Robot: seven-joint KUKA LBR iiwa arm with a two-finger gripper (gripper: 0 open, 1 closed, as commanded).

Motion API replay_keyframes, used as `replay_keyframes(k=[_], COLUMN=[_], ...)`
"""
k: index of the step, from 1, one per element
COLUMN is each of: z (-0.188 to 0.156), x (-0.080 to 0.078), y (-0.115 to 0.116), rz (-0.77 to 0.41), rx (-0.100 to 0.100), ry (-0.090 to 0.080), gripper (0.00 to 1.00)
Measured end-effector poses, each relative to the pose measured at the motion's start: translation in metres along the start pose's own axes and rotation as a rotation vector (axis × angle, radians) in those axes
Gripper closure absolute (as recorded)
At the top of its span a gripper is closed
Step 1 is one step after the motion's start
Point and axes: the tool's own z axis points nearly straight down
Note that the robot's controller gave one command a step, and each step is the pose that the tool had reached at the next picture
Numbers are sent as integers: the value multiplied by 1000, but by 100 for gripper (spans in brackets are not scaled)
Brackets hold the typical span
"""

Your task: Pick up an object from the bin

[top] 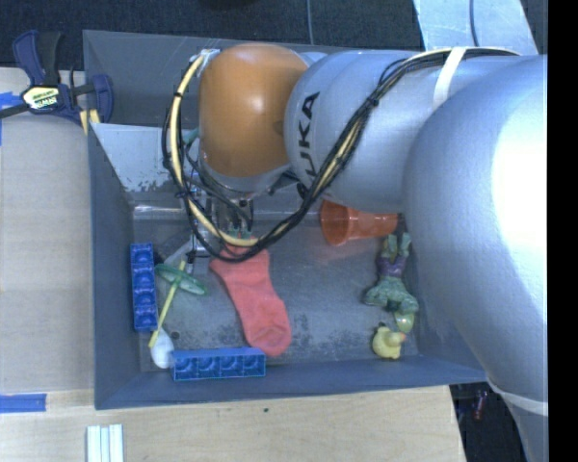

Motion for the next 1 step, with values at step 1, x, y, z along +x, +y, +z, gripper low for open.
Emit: replay_keyframes(k=[1], z=[-5], x=[-2], y=[-1], rz=[3], rx=[-2], ry=[-8], gripper=[0])
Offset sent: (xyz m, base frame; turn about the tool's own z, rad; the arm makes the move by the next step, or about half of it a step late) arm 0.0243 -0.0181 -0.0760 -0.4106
